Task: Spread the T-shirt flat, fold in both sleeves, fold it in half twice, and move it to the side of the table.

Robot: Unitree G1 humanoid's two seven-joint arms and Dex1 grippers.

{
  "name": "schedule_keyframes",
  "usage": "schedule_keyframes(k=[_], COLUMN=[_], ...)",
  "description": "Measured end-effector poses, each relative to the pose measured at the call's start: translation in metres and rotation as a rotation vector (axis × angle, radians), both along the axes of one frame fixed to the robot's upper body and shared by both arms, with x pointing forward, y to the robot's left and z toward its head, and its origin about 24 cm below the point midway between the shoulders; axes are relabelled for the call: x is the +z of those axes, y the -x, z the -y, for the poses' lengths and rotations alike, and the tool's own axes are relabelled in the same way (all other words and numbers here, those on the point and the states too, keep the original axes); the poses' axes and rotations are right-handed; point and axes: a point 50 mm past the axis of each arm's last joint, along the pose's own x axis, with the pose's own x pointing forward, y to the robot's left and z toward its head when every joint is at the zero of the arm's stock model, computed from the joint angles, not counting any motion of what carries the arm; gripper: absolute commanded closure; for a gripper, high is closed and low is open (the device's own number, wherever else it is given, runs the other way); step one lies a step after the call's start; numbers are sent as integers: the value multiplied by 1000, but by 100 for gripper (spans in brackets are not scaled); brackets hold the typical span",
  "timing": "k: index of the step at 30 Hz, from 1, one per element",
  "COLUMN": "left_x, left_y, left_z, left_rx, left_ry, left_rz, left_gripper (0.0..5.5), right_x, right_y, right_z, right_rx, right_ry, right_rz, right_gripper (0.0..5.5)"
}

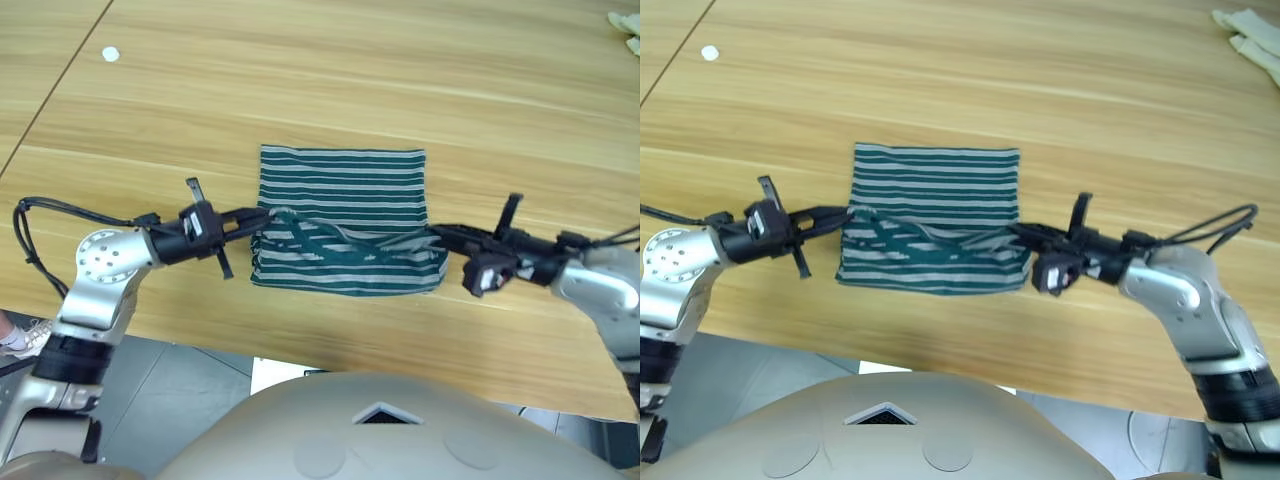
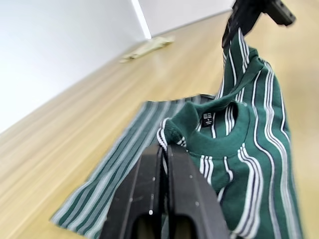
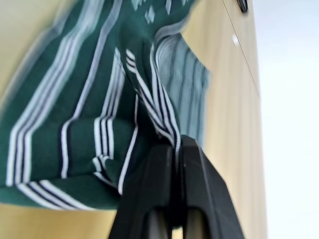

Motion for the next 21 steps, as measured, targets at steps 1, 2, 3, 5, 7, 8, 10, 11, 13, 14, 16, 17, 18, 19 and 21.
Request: schedule_keyframes(k=[1, 2, 3, 5, 7, 8, 10, 11, 13, 14, 16, 17, 18, 19, 21], left_x=[0, -1, -3, -9, -12, -13, -21, -26, -34, -42, -57, -62, -64, -65, -67], left_y=[-13, -21, -29, -48, -62, -68, -82, -89, -96, -99, -103, -106, -107, -109, -111], left_z=[-2, -3, -4, -6, -7, -7, -9, -9, -6, -3, 4, 8, 11, 15, 19], left_rx=[45, 73, 105, 164, 197, 209, 247, 268, 288, 296, 321, 332, 333, 330, 341], left_ry=[-9, -12, -14, -12, -8, -11, -21, -30, -43, -57, -85, -97, -103, -102, -99], left_rz=[14, 17, 17, 5, -7, -8, -33, -51, -74, -100, -151, -169, -172, -173, -183], left_gripper=[548, 548, 548, 548, 548, 548, 548, 548, 548, 548, 548, 548, 548, 548, 550], right_x=[-2, -4, -5, -6, -7, -7, -10, -14, -21, -28, -41, -47, -51, -56, -65], right_y=[-12, -20, -28, -47, -64, -70, -87, -96, -106, -109, -112, -112, -113, -114, -115], right_z=[-1, -2, -4, -6, -8, -8, -11, -13, -16, -18, -17, -19, -21, -22, -25], right_rx=[-29, -42, -59, -95, -128, -138, -164, -183, -196, -201, -216, -220, -217, -219, -224], right_ry=[3, 7, 7, 8, 8, 8, 9, 16, 33, 46, 65, 64, 71, 83, 94], right_rz=[21, 27, 36, 68, 86, 93, 102, 105, 103, 92, 60, 43, 39, 31, 4], right_gripper=[550, 550, 550, 550, 550, 550, 550, 550, 550, 550, 550, 550, 550, 550, 512])
